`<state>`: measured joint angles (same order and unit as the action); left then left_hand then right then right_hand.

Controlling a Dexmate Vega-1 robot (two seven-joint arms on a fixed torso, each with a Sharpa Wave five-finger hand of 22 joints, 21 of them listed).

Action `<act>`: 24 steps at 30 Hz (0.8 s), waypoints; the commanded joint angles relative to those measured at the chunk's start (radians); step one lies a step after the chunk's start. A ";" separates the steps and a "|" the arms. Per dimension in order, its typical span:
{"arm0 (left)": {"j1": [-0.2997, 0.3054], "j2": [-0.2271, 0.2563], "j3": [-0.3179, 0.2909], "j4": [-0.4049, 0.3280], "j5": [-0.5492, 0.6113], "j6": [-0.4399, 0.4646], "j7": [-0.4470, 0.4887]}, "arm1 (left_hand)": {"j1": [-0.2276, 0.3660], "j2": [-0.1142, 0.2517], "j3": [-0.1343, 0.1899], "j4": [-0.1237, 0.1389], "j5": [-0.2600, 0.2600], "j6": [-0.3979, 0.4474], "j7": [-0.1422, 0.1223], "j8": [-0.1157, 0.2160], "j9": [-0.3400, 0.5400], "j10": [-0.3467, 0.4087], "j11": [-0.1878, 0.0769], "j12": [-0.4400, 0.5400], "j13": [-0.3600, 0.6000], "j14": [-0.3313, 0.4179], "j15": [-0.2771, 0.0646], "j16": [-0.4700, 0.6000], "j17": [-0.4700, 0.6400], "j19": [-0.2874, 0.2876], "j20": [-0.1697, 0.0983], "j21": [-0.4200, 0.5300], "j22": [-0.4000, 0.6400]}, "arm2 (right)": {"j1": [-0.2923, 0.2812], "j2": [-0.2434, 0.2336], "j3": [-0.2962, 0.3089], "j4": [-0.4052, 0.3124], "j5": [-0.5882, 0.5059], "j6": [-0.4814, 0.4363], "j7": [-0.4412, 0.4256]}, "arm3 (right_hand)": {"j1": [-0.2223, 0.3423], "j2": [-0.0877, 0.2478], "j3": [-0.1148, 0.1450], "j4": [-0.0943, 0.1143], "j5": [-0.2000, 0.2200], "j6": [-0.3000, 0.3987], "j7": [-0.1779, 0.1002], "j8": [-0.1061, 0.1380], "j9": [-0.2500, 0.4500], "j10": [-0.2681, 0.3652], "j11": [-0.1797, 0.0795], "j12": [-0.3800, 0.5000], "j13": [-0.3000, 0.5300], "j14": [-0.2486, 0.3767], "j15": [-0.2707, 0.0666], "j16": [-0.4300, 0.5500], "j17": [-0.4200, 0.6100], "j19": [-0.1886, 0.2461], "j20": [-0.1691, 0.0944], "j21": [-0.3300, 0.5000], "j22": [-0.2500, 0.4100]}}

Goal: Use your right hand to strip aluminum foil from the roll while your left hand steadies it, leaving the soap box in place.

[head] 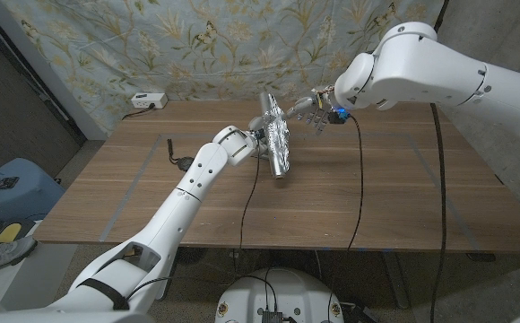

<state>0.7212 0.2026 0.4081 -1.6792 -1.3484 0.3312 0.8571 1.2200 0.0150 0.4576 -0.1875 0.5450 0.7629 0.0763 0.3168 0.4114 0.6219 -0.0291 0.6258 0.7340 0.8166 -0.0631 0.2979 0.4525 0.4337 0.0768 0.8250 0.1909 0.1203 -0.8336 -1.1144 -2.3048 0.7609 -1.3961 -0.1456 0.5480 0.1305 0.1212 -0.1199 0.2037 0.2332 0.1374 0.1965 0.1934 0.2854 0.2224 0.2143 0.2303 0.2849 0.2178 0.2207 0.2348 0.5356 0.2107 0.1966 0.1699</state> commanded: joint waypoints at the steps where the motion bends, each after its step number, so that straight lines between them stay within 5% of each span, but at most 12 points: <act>1: 0.004 -0.006 0.000 0.001 0.018 0.003 -0.007 | 0.041 0.053 0.034 0.026 0.005 0.019 -0.007 0.010 0.002 0.007 -0.011 0.007 0.008 0.059 -0.053 -0.004 0.003 -0.004 0.002 0.006 0.000 | -0.005 0.045 -0.003 0.027 -0.116 0.003 0.066 | -0.005 -0.005 -0.023 0.000 0.009 -0.020 0.074 -0.001 0.003 0.006 -0.001 -0.001 0.002 0.016 -0.001 0.000 0.002 0.009 0.001 -0.001 0.005; 11: 0.012 -0.007 0.000 -0.005 0.035 -0.005 -0.010 | 0.044 0.054 0.034 0.025 0.008 0.017 -0.010 0.011 0.000 0.004 -0.013 0.008 0.007 0.060 -0.057 -0.007 0.008 -0.007 0.000 0.009 0.000 | 0.001 0.085 -0.025 0.068 -0.202 0.004 0.126 | -0.008 -0.014 -0.076 0.005 0.032 -0.049 0.075 -0.001 0.002 0.003 -0.001 0.000 0.004 0.018 -0.001 -0.001 0.000 0.013 0.001 -0.001 0.005; 24: 0.016 -0.013 0.010 -0.012 0.076 -0.023 -0.021 | 0.045 0.055 0.032 0.025 0.009 0.014 -0.011 0.014 -0.001 0.002 -0.013 0.009 0.006 0.063 -0.060 -0.008 0.013 -0.009 -0.001 0.013 0.000 | -0.014 0.110 -0.036 0.102 -0.271 0.023 0.163 | 0.009 -0.007 -0.097 0.004 0.037 -0.073 0.075 -0.001 0.002 0.007 -0.001 0.002 0.008 0.025 -0.002 0.001 0.000 0.022 0.001 0.000 0.005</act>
<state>0.7315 0.1945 0.4113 -1.6840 -1.3013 0.3220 0.8425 1.2188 0.0162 0.4576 -0.1875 0.5448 0.7659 0.0726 0.3169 0.4061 0.6165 -0.0345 0.6300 0.7340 0.8166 -0.0632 0.2902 0.4617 0.4335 0.0765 0.8326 0.1909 0.1183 -0.7463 -1.1428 -2.2297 0.5509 -1.3856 -0.0142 0.5422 0.1241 0.0289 -0.1157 0.2370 0.1634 0.1326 0.1965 0.1933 0.2854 0.2224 0.2148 0.2352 0.2967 0.2165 0.2207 0.2322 0.5446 0.2092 0.1966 0.1698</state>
